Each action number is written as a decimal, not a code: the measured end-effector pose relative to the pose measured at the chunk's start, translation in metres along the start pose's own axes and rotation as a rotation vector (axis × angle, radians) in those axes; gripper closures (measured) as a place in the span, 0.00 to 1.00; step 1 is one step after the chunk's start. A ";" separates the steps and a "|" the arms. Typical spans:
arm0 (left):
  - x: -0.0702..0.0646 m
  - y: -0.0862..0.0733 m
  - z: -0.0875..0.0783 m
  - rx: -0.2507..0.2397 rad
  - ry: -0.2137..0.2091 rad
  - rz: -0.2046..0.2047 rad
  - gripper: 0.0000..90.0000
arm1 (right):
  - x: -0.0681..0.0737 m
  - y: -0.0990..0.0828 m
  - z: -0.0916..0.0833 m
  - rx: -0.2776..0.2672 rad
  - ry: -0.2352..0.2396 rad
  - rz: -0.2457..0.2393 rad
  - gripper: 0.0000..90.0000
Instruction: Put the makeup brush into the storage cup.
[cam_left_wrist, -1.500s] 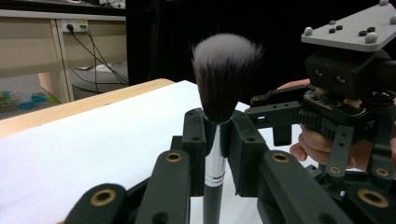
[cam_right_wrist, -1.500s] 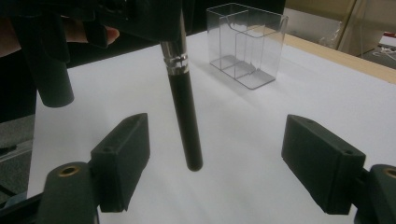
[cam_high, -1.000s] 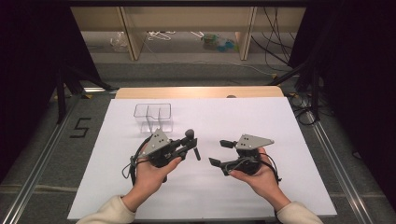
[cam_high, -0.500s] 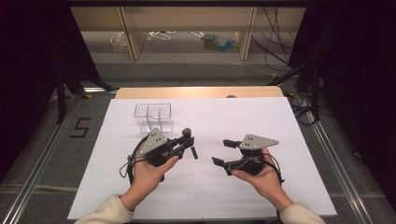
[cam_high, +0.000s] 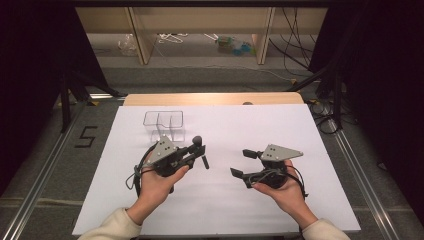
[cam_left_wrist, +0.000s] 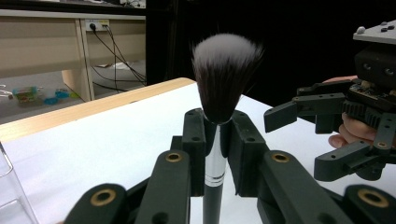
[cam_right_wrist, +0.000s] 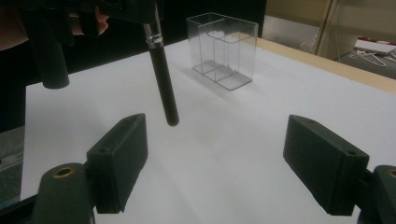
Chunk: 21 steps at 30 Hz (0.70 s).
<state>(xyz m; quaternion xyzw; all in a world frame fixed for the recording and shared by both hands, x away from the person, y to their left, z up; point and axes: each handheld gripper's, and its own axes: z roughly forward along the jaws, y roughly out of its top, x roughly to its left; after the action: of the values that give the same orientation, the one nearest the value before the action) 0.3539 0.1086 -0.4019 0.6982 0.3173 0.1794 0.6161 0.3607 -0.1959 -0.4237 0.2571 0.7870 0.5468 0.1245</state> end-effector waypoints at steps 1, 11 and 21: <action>0.000 0.000 0.000 -0.001 0.003 -0.007 0.86 | 0.000 0.000 0.000 -0.010 0.004 0.003 0.25; 0.004 0.002 -0.002 0.000 0.019 0.000 0.87 | -0.001 -0.001 -0.006 -0.014 -0.016 -0.018 0.25; 0.006 0.004 -0.003 0.006 0.029 0.010 0.86 | 0.000 -0.004 -0.013 -0.015 -0.022 0.007 0.25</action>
<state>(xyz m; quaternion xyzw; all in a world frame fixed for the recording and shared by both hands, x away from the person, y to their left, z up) 0.3574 0.1145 -0.3986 0.6990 0.3233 0.1915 0.6084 0.3530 -0.2074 -0.4225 0.2649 0.7806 0.5502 0.1329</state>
